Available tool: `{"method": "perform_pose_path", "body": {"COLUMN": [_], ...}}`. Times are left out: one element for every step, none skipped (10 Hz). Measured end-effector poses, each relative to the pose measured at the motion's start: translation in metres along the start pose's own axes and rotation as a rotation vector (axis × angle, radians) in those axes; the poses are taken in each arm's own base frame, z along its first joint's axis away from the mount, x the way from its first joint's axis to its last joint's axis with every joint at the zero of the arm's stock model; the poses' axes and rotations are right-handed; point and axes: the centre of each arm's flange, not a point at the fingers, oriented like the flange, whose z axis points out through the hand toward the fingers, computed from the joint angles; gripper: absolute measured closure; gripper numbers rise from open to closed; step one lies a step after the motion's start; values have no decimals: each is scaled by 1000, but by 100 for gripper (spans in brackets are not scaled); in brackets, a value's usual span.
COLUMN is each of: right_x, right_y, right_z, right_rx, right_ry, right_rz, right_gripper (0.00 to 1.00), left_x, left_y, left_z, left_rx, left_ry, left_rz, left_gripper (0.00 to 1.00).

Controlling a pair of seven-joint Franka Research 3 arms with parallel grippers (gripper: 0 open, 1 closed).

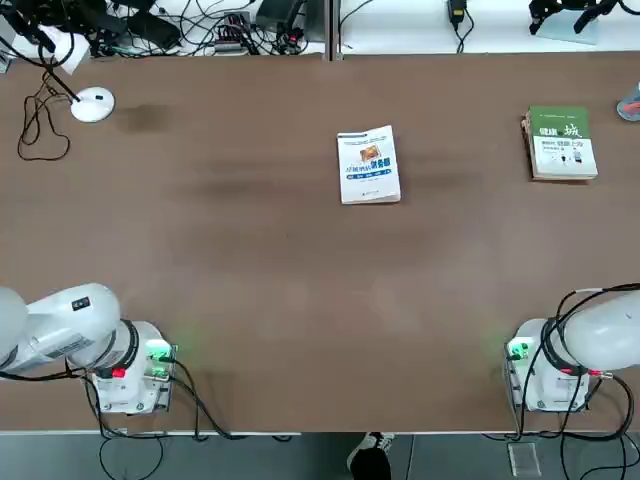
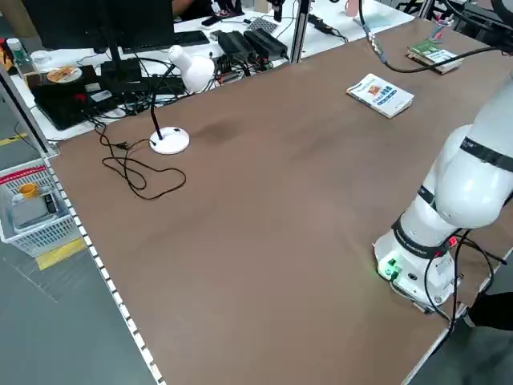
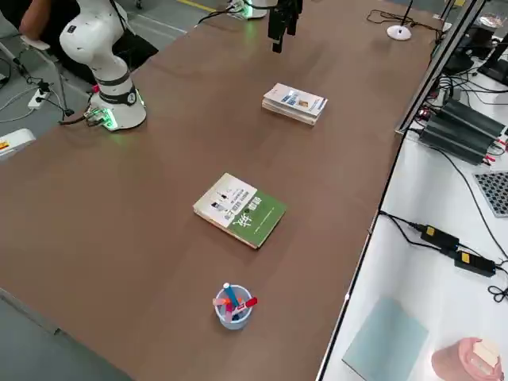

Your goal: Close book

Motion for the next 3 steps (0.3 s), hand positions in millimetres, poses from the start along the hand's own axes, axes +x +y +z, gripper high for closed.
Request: {"method": "perform_pose_path", "body": {"right_x": [0, -1, -1], "right_y": [0, 0, 0], "right_z": [0, 0, 1], "right_rx": [0, 0, -1], "right_ry": [-2, -5, -7], "right_rz": [0, 0, 0], "right_gripper": [0, 0, 0], "left_x": [0, 0, 0], "left_y": [0, 0, 0], "left_z": [0, 0, 0], "left_rx": [0, 0, 0], "left_ry": [0, 0, 0], "left_rz": [0, 1, 1], "left_gripper": [0, 0, 0]}}
